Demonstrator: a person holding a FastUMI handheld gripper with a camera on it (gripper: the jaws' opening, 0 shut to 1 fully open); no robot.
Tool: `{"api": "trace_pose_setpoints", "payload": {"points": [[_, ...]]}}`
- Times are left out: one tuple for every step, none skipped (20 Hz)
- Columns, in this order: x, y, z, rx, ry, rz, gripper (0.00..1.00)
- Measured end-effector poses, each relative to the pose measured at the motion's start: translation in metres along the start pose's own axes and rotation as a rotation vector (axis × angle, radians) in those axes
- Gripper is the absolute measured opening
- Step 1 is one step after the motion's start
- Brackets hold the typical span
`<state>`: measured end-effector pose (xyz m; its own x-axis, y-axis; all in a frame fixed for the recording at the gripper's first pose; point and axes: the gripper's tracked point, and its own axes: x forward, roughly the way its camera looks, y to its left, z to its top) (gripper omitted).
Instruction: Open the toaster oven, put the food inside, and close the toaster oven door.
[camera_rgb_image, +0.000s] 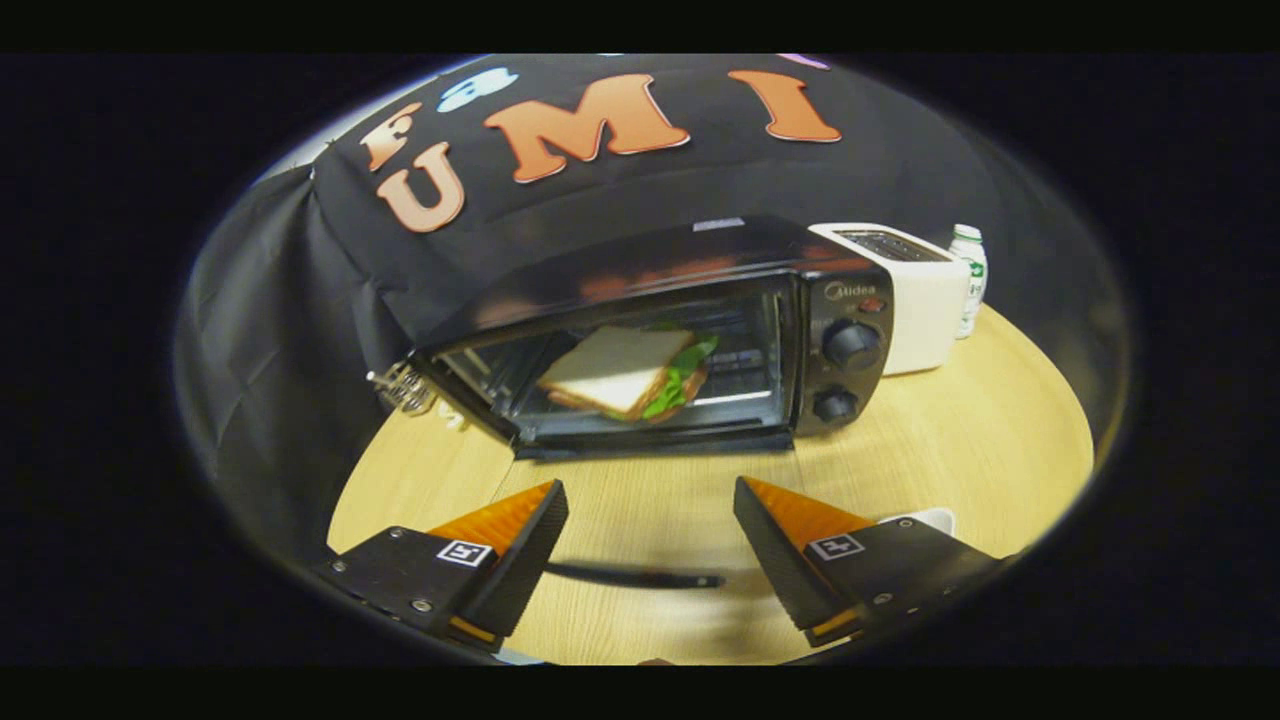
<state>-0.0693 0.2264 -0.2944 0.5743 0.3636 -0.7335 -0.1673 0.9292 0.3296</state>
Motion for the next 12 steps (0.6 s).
{"api": "trace_pose_setpoints", "payload": {"points": [[-0.004,0.0,-0.012,-0.011,0.031,0.004,0.99],[-0.01,0.002,-0.027,-0.019,0.064,0.017,0.99],[-0.015,0.005,-0.038,-0.02,0.088,0.034,0.99],[-0.021,0.009,-0.048,-0.021,0.122,0.055,0.99],[-0.026,0.011,-0.056,-0.022,0.137,0.068,0.98],[-0.029,0.009,-0.059,-0.029,0.139,0.072,0.98],[-0.028,0.007,-0.064,-0.042,0.145,0.069,0.98],[-0.029,0.003,-0.072,-0.054,0.159,0.058,0.98],[-0.028,0.0,-0.078,-0.06,0.178,0.049,0.98],[-0.026,-0.002,-0.084,-0.061,0.198,0.044,0.98],[-0.023,-0.003,-0.09,-0.061,0.226,0.035,0.98],[-0.02,-0.004,-0.094,-0.065,0.245,0.029,0.98]]}}
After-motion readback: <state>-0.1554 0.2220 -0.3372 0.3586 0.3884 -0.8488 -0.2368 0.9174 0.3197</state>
